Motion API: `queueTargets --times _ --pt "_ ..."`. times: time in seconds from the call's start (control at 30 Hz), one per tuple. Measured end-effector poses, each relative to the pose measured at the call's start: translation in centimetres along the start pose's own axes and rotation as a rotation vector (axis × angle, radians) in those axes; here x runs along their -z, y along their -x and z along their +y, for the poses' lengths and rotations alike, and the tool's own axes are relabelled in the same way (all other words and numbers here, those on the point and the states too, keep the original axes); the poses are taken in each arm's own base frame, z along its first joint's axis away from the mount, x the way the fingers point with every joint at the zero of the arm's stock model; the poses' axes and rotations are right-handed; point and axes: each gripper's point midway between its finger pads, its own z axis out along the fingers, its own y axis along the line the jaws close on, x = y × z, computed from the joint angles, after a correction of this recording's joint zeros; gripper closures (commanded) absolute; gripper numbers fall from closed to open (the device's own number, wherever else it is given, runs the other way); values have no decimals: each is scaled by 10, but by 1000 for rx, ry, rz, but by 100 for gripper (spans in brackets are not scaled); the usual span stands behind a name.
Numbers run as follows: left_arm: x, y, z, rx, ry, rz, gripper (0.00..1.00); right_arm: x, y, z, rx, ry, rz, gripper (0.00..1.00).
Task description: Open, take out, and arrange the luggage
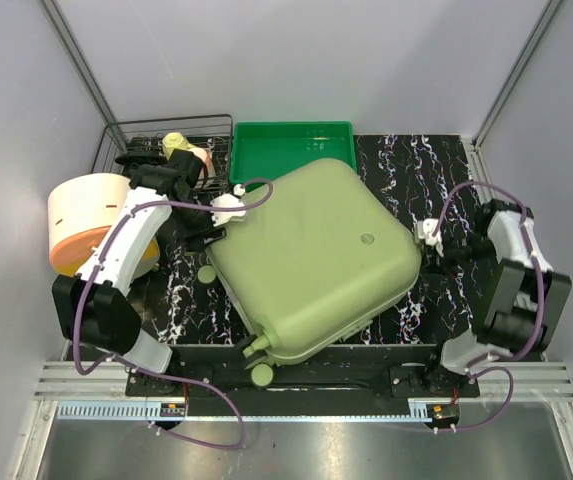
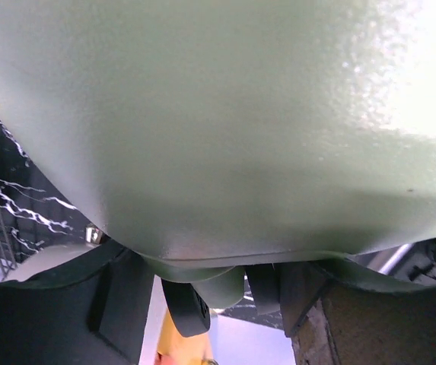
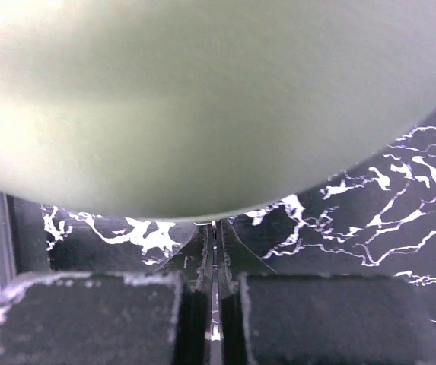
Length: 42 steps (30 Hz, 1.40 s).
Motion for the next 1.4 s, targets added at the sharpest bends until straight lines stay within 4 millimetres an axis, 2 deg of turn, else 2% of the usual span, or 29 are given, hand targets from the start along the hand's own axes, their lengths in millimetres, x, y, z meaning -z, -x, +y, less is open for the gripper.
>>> queueTargets --times 0.1,0.2,0.27,0.37,0.4,0.5,0.67,0.73,0.87,0.97,1.0,1.03,1.1,1.17,1.2,1.23,1.3,1.4 --pt "-5 8 10 -15 23 -33 45 5 -4 -25 -54 25 -27 100" --pt "-9 19 21 -22 39 -71 45 7 -9 -59 -47 4 -54 100" --pt "-12 25 28 -25 38 -86 45 4 -12 -67 -50 7 -64 100" --pt "-13 27 34 -36 28 -80 34 2 -11 -62 -67 32 -65 100" --pt "-13 27 36 -40 27 -76 20 1 -11 -60 -68 41 -62 100" --pt "-15 32 45 -95 10 -72 7 -1 -9 -59 -64 53 -59 100" --pt "-8 30 51 -17 -17 -108 1 -4 -8 -54 -60 46 -68 100" --pt "4 27 61 85 5 -163 1 -6 -4 -49 -52 37 -81 100" --pt "46 5 96 356 116 -269 1 -20 10 -32 -54 57 -140 100" --pt "89 -4 134 545 253 -364 1 -30 18 -23 -59 75 -181 100" --pt "101 0 148 591 296 -405 1 -31 19 -20 -60 75 -190 100" --pt "114 11 162 619 338 -454 1 -32 21 -18 -58 72 -199 100" --pt "123 45 179 615 370 -529 2 -34 23 -14 -48 67 -204 100" --pt "118 100 188 575 348 -604 3 -35 25 -11 -31 67 -201 100" --pt "106 135 190 551 318 -642 3 -36 27 -9 -22 69 -198 100" --pt "93 157 191 541 292 -658 4 -36 28 -7 -15 70 -196 100" --pt "50 203 180 526 204 -662 3 -35 30 -5 0 69 -189 100" --pt "-12 247 155 554 29 -651 2 -32 33 -4 32 57 -168 100"
